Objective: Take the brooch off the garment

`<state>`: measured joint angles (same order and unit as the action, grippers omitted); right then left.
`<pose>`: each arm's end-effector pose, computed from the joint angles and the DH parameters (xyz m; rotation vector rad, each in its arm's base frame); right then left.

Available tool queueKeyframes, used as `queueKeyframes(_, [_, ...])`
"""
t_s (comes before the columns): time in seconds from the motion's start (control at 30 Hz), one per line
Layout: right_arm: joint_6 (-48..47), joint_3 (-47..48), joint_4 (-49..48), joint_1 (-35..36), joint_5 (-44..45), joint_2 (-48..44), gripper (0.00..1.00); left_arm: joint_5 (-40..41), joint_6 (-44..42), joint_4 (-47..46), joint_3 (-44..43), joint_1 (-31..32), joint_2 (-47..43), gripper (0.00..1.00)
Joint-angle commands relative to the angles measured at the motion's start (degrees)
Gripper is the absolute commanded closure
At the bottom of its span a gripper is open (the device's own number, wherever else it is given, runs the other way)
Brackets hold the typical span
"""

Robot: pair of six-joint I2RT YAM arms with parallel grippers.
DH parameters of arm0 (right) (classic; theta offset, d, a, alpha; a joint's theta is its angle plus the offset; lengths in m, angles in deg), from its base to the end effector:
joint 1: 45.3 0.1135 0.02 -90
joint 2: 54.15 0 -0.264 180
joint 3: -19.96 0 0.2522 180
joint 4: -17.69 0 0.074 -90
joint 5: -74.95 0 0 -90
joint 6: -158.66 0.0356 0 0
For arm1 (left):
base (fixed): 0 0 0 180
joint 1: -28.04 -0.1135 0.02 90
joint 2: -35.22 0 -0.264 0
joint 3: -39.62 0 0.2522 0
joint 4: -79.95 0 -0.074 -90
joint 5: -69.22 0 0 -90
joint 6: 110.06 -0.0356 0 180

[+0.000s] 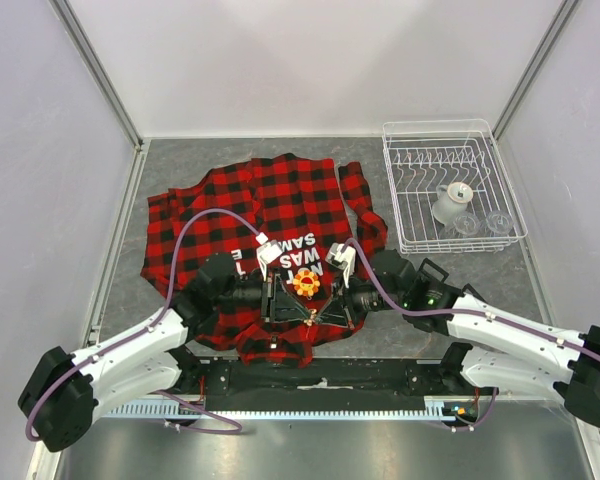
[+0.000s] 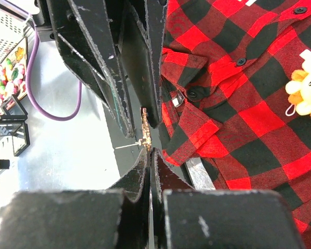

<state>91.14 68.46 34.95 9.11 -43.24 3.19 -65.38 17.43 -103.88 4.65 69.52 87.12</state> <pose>0.1152 0.1898 0.2506 -0.9422 2.0331 1.2938 0.1296 -0.1480 0.2253 0.7089 1.9442 -1.6163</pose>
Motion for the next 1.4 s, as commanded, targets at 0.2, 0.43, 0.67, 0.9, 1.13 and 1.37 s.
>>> queueKeyframes(0.2, [-0.77, -0.38, -1.66, -0.10, 0.41, -1.62, 1.00, -1.37, 0.47, -0.26, -0.41, -0.52, -0.13, 0.79])
queueKeyframes(0.43, [-0.07, -0.55, -1.58, -0.19, 1.02, -1.88, 1.00, -0.75, 0.91, 0.18, -0.58, -1.22, -1.71, 0.98])
queueKeyframes(0.67, [5.99, -2.65, -5.77, -0.18, 6.38, -1.53, 0.26, 7.32, 3.46, 5.00, -2.60, -1.22, -4.34, 0.98])
queueKeyframes(0.9, [17.58, -8.63, -18.95, 1.13, 6.14, -1.98, 0.02, 19.01, 6.62, 7.39, -2.61, -1.39, -8.21, 0.98])
queueKeyframes(1.13, [29.19, -10.83, -37.59, 2.72, 2.79, 4.00, 0.02, 22.71, 9.35, 5.46, -1.11, -1.66, -9.53, 0.98])
queueKeyframes(1.37, [33.95, -10.31, -45.87, 3.07, 2.17, 6.91, 0.02, 22.80, 10.05, 4.05, -0.32, -1.92, -9.10, 0.98])
